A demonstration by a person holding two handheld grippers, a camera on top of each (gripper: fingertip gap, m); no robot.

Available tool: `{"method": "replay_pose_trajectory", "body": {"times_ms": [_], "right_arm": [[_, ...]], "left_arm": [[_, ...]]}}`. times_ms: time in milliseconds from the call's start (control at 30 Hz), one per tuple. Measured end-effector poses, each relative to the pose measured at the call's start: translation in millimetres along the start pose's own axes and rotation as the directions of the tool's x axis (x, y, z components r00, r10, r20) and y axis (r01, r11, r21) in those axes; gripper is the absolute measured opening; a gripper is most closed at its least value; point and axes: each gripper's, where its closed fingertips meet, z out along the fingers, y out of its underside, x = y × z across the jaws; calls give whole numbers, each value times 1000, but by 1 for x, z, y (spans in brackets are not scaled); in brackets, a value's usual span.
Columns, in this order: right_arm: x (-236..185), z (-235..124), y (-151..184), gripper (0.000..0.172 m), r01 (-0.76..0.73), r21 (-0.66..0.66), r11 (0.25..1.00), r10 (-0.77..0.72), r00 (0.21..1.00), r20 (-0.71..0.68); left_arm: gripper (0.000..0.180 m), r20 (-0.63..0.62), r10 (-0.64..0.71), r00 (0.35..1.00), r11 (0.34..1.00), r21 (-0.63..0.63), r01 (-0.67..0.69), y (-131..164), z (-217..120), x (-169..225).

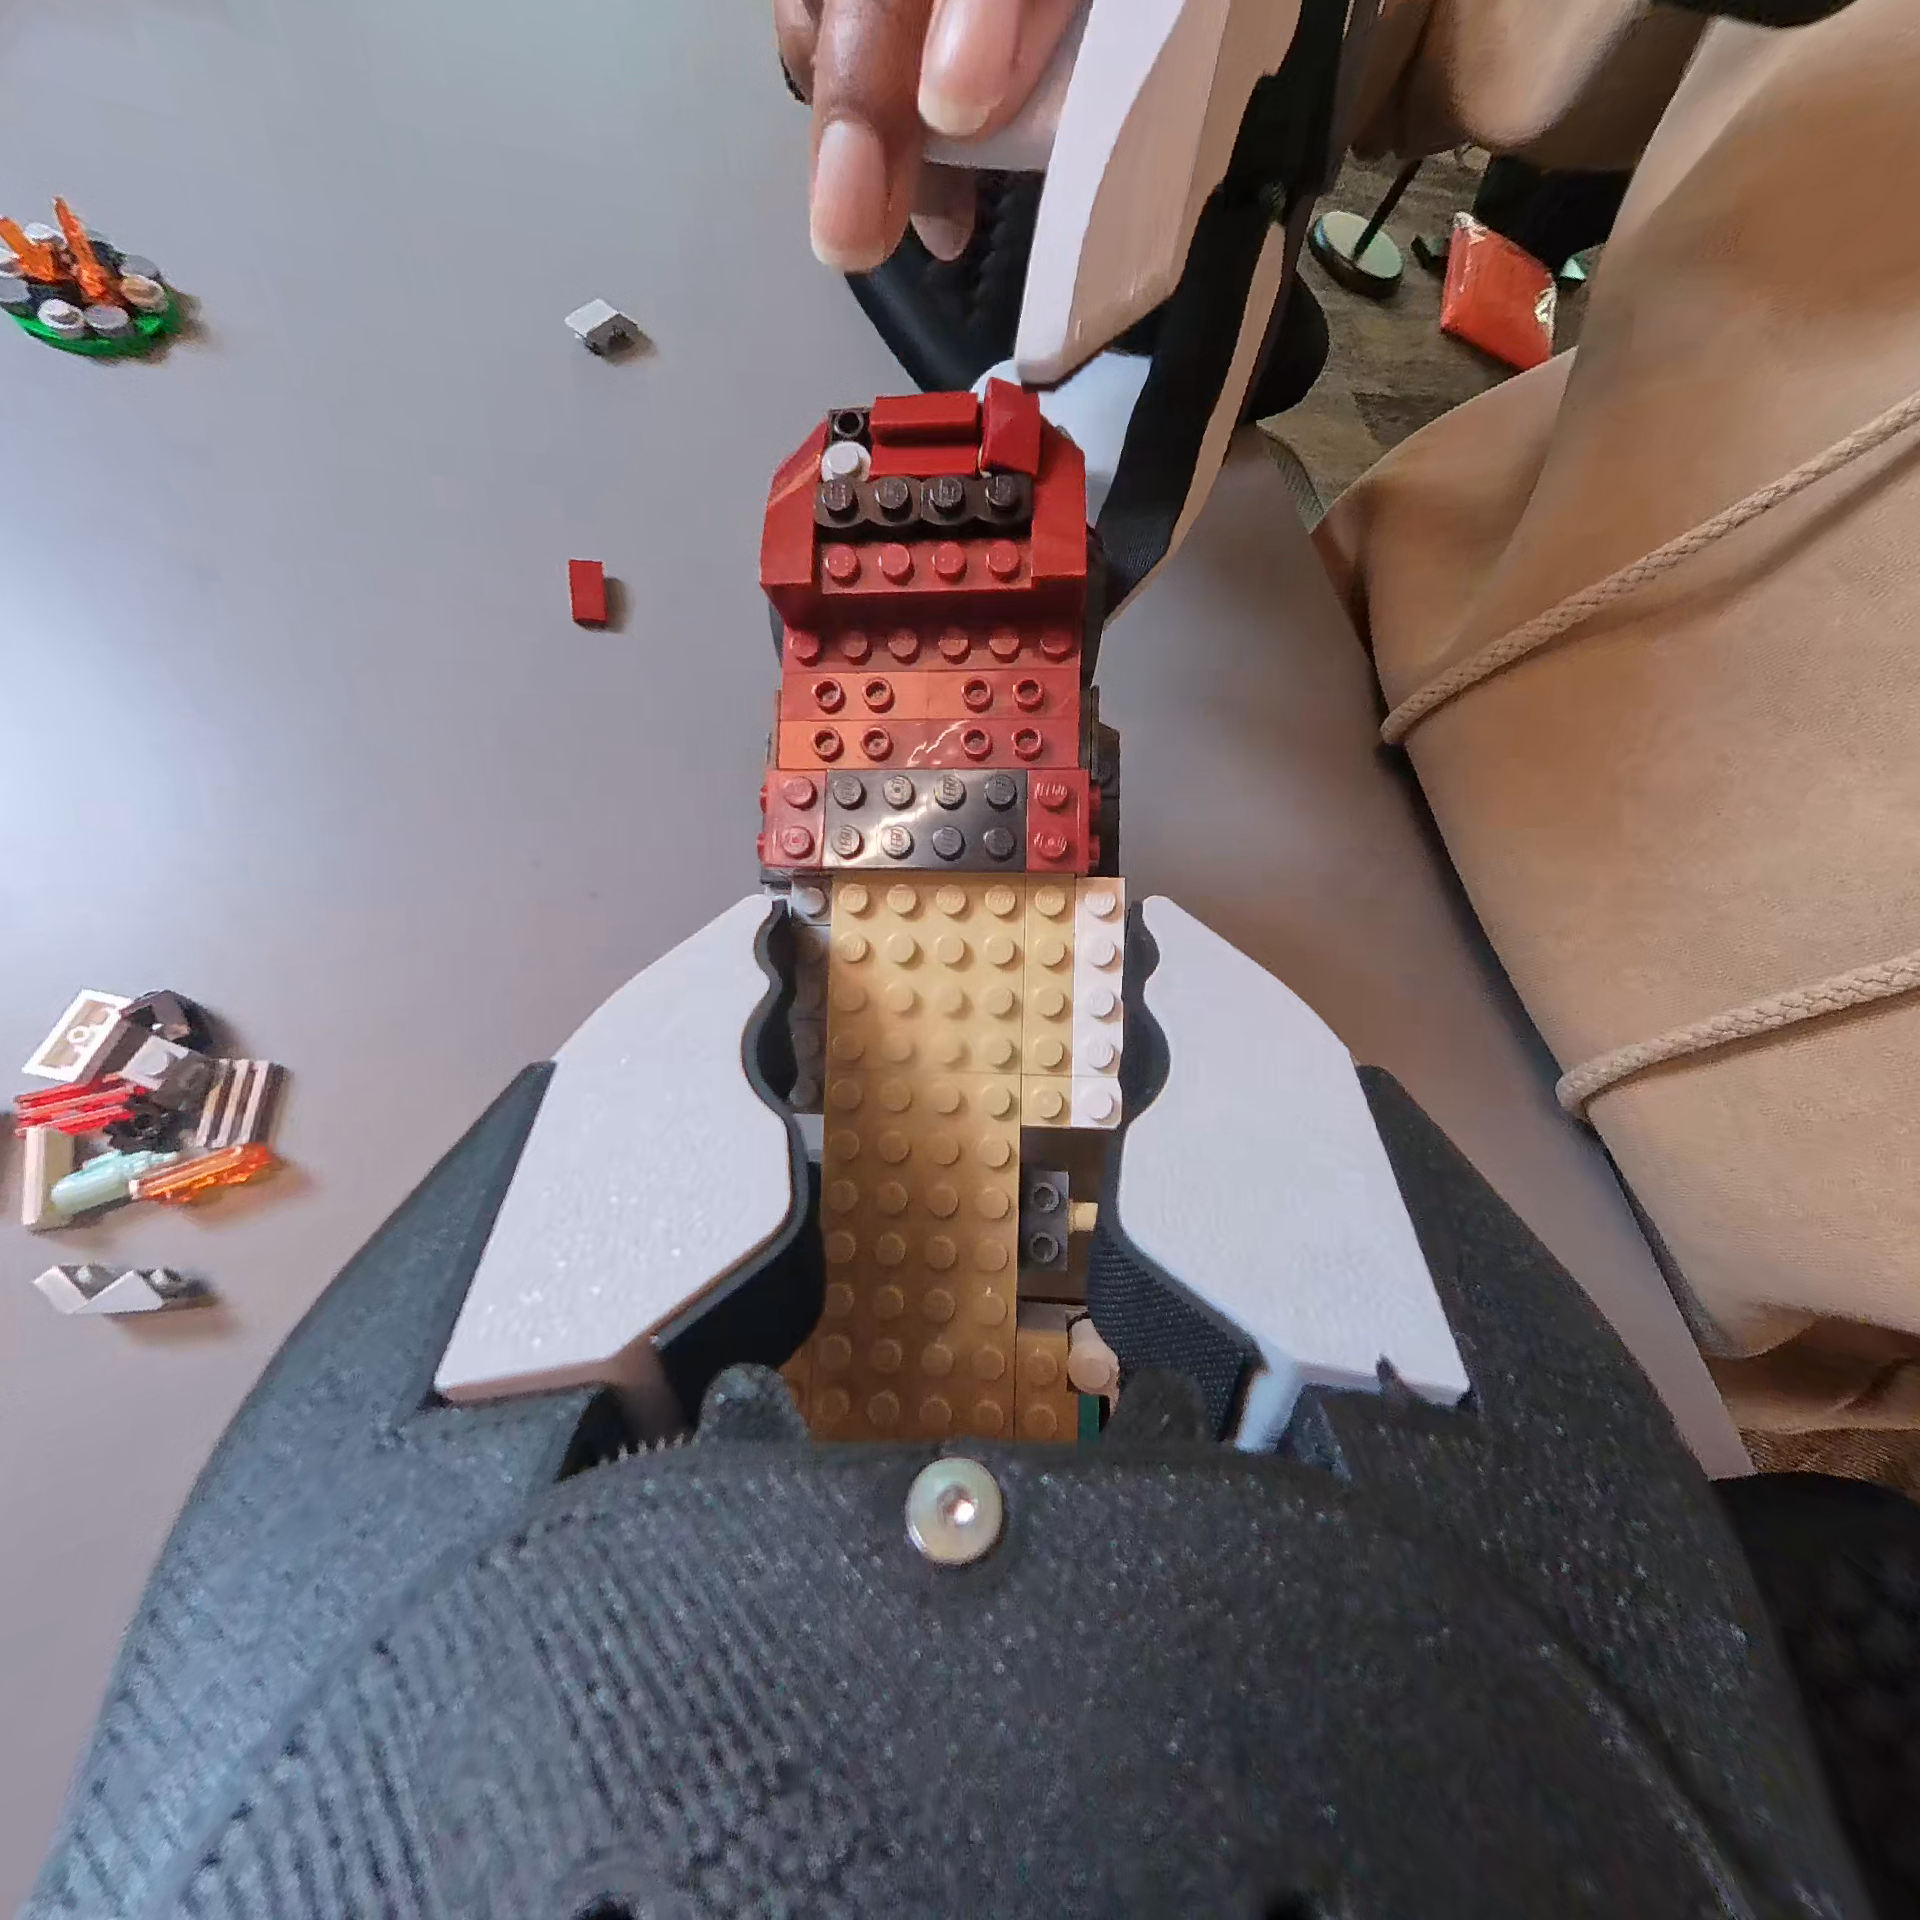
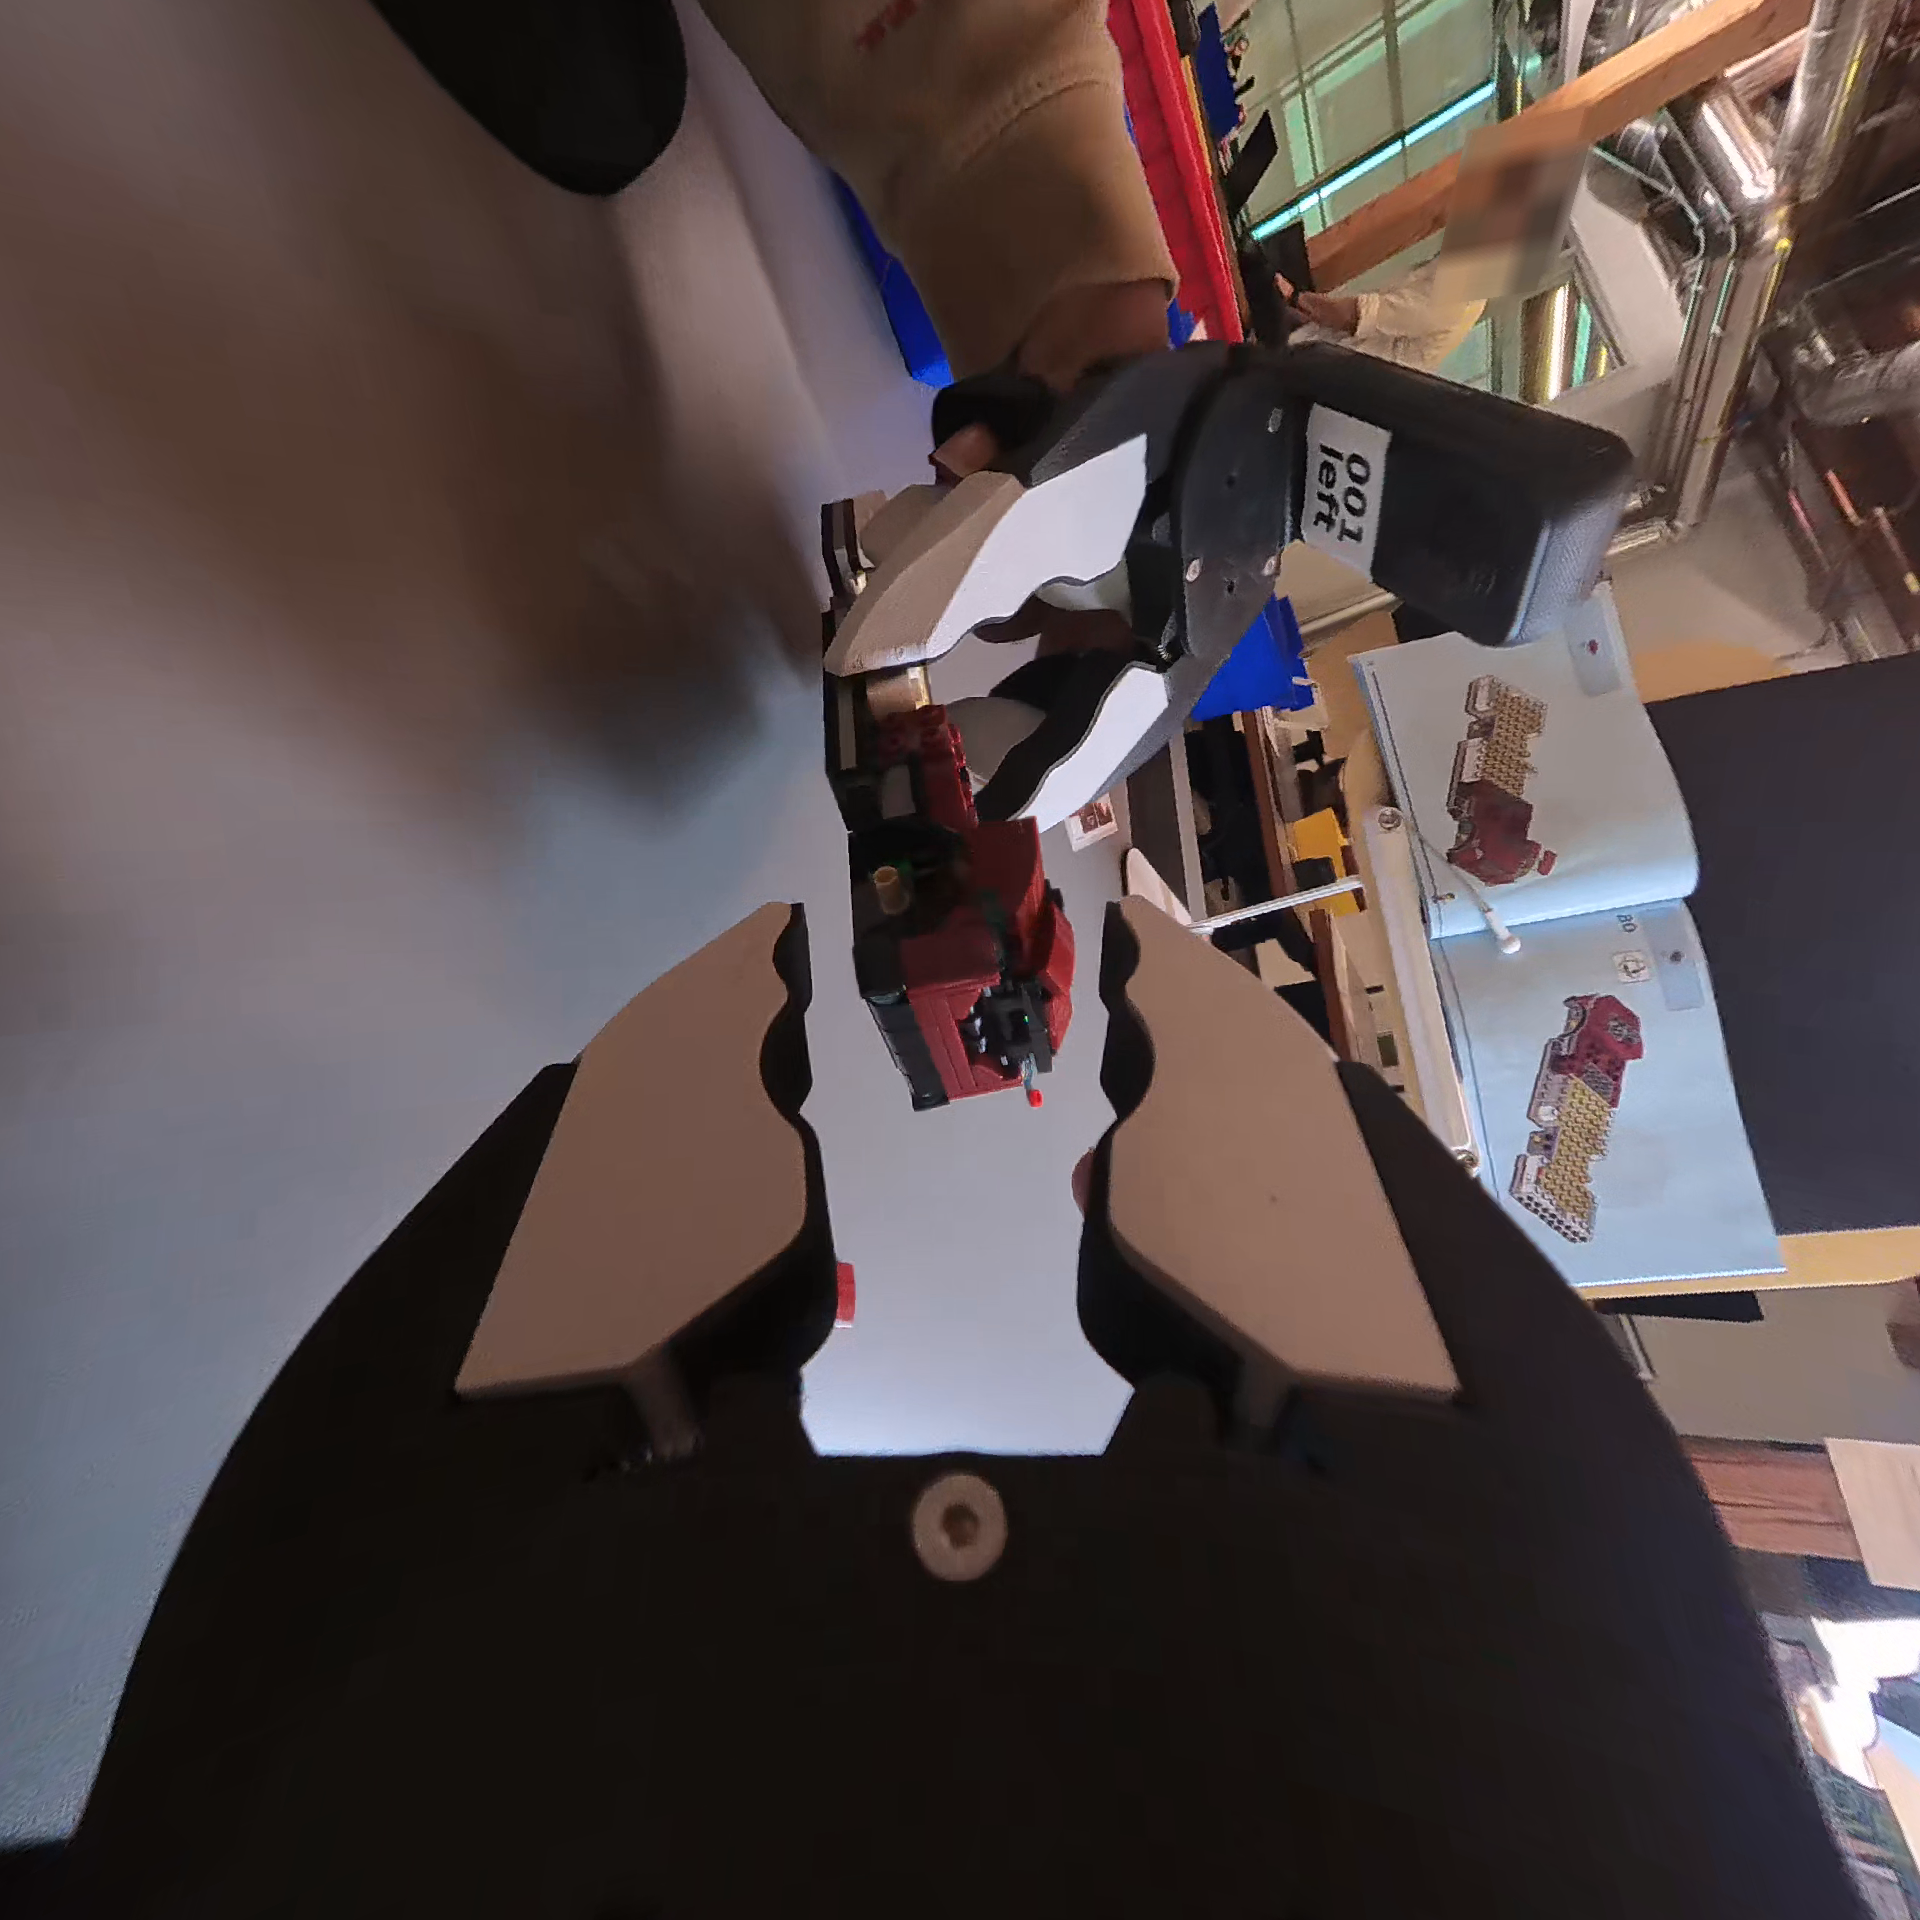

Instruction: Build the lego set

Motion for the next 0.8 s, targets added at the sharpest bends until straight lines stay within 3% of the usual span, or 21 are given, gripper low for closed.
{"method": "replay_pose_trajectory", "body": {"times_ms": [367,800], "right_arm": [[7,-3,0,43,3,28,1000,-1,997,-80],[6,-6,0,43,-124,24,992,125,992,-26]], "left_arm": [[61,-77,-15,997,1000,26,17,-11,1,8],[61,-159,-100,982,993,49,109,-13,4,14]]}}
